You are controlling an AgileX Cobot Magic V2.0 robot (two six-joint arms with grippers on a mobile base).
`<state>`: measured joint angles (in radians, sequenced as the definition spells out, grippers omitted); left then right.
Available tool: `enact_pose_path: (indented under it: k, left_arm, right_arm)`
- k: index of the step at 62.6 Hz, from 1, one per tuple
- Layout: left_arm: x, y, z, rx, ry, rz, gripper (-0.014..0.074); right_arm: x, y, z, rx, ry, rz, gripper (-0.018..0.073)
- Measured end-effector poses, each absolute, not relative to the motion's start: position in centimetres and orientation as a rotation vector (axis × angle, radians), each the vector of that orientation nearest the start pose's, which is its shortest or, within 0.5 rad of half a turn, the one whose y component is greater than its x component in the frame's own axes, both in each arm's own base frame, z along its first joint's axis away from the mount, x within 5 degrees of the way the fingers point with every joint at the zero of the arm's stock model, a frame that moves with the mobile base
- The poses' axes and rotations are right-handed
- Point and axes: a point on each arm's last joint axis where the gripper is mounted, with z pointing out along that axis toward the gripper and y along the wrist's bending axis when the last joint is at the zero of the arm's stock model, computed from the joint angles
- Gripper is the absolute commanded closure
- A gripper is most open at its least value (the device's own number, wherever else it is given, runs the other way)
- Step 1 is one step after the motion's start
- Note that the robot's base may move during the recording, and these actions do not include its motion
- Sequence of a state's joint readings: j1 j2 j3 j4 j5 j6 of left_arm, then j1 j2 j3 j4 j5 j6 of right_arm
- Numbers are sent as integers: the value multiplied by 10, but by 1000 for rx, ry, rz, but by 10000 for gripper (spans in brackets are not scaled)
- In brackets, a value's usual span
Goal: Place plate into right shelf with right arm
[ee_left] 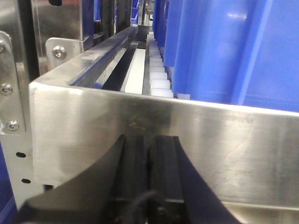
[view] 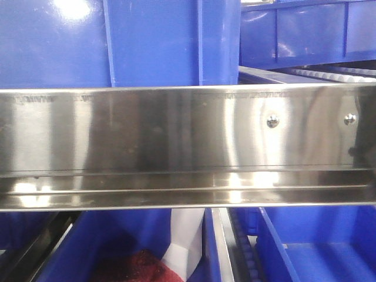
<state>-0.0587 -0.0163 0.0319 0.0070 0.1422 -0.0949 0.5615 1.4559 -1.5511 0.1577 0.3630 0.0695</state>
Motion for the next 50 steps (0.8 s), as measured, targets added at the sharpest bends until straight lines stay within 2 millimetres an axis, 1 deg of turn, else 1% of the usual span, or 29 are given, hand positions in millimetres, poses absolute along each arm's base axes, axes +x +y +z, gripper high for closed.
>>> enact_pose_path:
  k: [2,3,6,13,20,25,46,50]
  left_arm:
    - [56,-3,190,-25,1642,-111,643]
    - [56,-3,190,-25,1642,-111,643]
    - [56,-3,190,-25,1642,-111,643]
    - [56,-3,190,-25,1642,-111,643]
    - [56,-3,190,-25,1642,-111,643]
    - [56,-3,190,-25,1642,-111,643]
    - [56,-3,190,-25,1642,-111,643]
    - [56,-3,190,-25,1642,-111,643]
  right_arm:
    - [276,177,464,-350,1773,607,520]
    - [273,174,466,-351,1781,605,527]
    - [262,164,474,-350,1793,597,490]
    - [240,144,488,-347,1815,581,493]
    - [224,133,499,-345,1798,579,493]
    - [219,130,502,-346,1792,580,493]
    - [219,130,501,-350,1805,576,498]
    - [220,129,500,-358,1802,549,505]
